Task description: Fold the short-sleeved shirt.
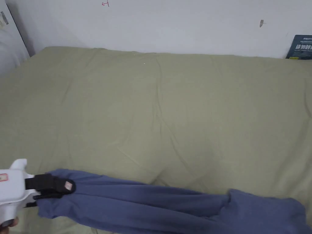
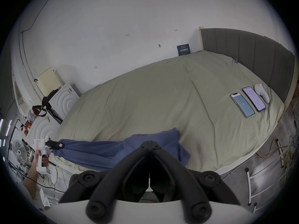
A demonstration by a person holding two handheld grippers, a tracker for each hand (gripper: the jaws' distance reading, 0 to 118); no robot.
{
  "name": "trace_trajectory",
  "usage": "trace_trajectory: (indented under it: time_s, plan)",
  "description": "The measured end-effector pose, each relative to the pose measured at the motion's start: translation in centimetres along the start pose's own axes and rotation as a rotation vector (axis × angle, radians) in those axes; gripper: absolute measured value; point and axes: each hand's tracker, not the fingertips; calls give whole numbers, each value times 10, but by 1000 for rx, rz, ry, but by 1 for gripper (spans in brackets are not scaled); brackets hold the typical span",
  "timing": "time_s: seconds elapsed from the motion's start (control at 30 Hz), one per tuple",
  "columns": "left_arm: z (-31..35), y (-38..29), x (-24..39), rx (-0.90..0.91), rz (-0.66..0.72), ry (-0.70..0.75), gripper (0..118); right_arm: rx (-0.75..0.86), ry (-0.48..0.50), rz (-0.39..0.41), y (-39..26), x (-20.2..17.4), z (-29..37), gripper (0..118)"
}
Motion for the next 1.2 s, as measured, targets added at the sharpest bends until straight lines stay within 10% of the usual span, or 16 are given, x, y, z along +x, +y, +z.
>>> trace_trajectory:
  time_s: [0.47,1.0,1.07,1.13,1.2]
  plan:
    - [-8,-43,148,-26,-273,89,7,-13,44,-5,-8,2,1,0]
    - [-197,-134,212,-256,-522,322,7,-42,75,-59,-29,12,3,0]
    - [-206,-144,215,-273,-555,353,31,-47,73,-74,-31,14,4,0]
    - [-214,-150,214,-359,-531,308,118,-49,80,-82,-31,15,6,0]
    - [-197,-144,222,-310,-551,261,114,-52,75,-82,-31,15,6,0]
